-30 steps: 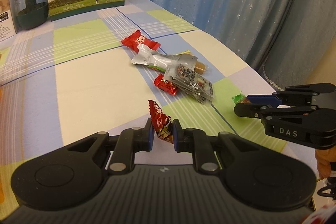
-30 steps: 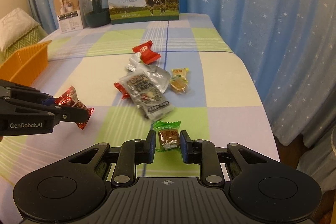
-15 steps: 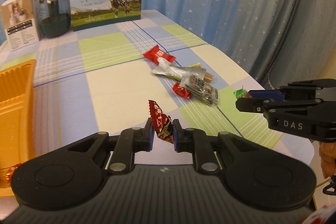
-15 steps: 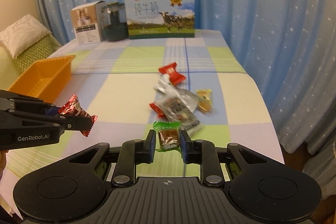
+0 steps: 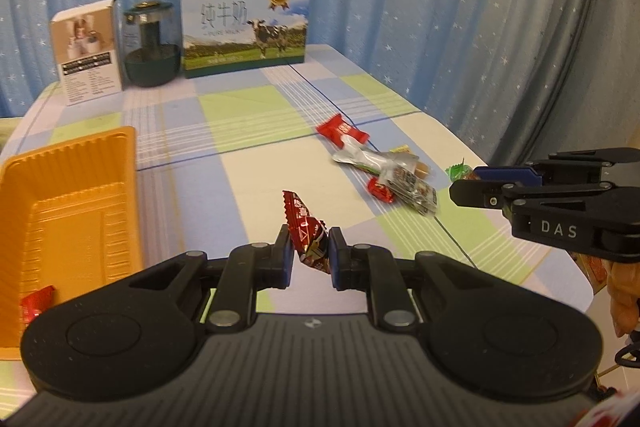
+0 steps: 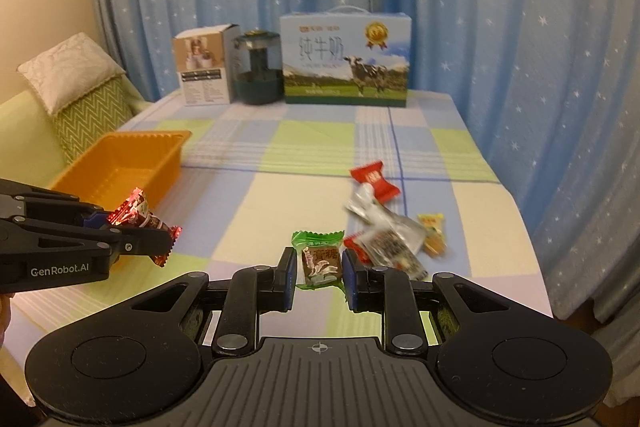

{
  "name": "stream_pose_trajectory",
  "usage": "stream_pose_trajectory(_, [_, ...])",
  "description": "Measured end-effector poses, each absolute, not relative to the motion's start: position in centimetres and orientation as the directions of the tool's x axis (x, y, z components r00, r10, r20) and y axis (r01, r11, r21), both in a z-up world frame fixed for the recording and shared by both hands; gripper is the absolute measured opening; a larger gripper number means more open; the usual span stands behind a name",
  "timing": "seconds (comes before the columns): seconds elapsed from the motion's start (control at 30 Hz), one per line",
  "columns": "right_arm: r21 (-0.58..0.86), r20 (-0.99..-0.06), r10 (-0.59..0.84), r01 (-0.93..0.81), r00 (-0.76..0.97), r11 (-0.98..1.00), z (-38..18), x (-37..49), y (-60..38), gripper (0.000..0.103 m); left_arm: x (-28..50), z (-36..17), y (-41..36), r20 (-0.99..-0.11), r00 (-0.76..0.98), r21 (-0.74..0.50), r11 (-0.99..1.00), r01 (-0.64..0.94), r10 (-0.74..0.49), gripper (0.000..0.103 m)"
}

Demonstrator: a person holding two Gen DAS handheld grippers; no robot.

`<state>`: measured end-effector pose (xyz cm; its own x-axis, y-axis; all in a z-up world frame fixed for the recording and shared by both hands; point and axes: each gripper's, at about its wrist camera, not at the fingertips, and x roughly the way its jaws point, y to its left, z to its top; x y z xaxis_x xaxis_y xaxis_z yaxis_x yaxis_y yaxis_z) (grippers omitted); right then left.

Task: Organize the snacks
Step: 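Carry both held candies over the orange tray with both tools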

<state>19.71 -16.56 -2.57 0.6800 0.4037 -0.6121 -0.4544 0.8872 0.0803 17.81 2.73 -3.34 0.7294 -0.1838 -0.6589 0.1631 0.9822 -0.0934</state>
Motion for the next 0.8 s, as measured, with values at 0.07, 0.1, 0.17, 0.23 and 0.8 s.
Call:
stream_pose_trajectory(0.07, [0.080,-0.605,0.412,-0.462,0.681,0.883,-2.0,19.6,-15.9,0.025,17.4,-2.9,3.3,-0.654,0.735,-0.095,0.984,0.154,-0.178,0.016])
stream_pose_trajectory(0.1, [0.080,-0.602,0.416,-0.466,0.681,0.881,-1.8,19.5,-15.6,0.025,17.2,-2.6,3.6,-0.652,0.738,-0.095,0.984,0.150,-0.175,0.016])
stream_pose_trajectory(0.17, [0.081,-0.597,0.425,-0.476,0.680,0.876,-1.3,19.5,-14.9,0.025,16.8,-2.1,4.2,-0.647,0.744,-0.090,0.986,0.142,-0.166,0.016])
stream_pose_trajectory(0.23, [0.082,-0.593,0.434,-0.485,0.678,0.871,-0.9,19.4,-14.3,0.025,16.4,-1.7,4.8,-0.642,0.750,-0.089,0.987,0.134,-0.159,0.016])
stream_pose_trajectory(0.8, [0.112,-0.566,0.543,-0.595,0.620,0.796,0.6,18.6,-6.1,0.025,13.0,0.4,12.8,-0.628,0.777,-0.060,0.998,0.017,-0.051,0.016])
